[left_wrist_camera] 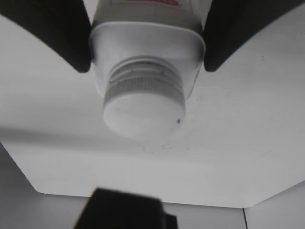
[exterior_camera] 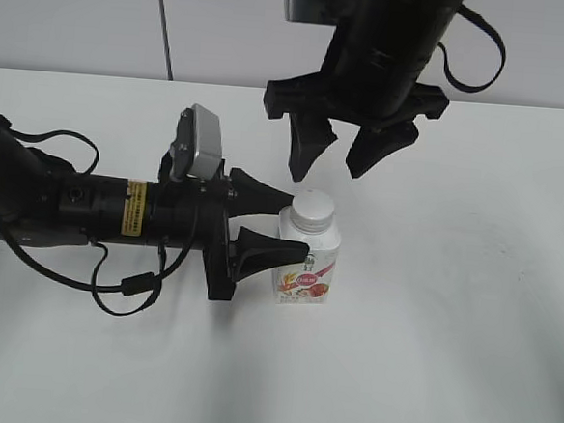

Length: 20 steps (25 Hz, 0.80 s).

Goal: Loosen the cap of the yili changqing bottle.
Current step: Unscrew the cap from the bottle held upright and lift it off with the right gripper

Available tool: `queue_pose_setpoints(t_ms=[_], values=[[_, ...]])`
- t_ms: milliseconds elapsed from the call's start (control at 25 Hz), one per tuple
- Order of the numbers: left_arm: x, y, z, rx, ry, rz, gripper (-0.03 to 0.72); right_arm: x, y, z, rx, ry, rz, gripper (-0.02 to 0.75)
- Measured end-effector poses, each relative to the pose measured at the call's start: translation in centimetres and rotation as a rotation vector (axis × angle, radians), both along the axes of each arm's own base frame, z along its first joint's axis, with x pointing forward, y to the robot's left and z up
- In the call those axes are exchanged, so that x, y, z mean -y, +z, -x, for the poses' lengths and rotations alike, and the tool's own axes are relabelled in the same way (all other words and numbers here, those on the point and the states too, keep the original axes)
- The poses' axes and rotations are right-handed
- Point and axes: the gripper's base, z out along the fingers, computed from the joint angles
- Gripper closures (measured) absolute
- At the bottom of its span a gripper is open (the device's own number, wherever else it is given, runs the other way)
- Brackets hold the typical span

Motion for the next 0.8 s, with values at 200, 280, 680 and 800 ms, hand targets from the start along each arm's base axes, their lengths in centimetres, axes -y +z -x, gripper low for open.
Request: queue_pose_setpoints(t_ms=[200,280,680,800], values=[[0.0,0.0,0.0,0.000,0.000,-0.001,0.252,-0.4,-1.6,-0.5,-0.047,-0.022,0.020,0.236],[0.0,0.0,0.0,0.000,0.000,-0.001,0.252,-0.6,-2.3,-0.6,-0.065,-0.025,0.025,0.236],[0.0,0.0,0.0,0.000,0.000,-0.001,0.252,-0.8,-3.7,-0.9,-0.095,-0.027,0.042,0.236],[0.0,0.0,0.0,0.000,0.000,-0.001,0.252,-0.9,-4.1,-1.0,-0.106,-0.028,0.046,0.236]])
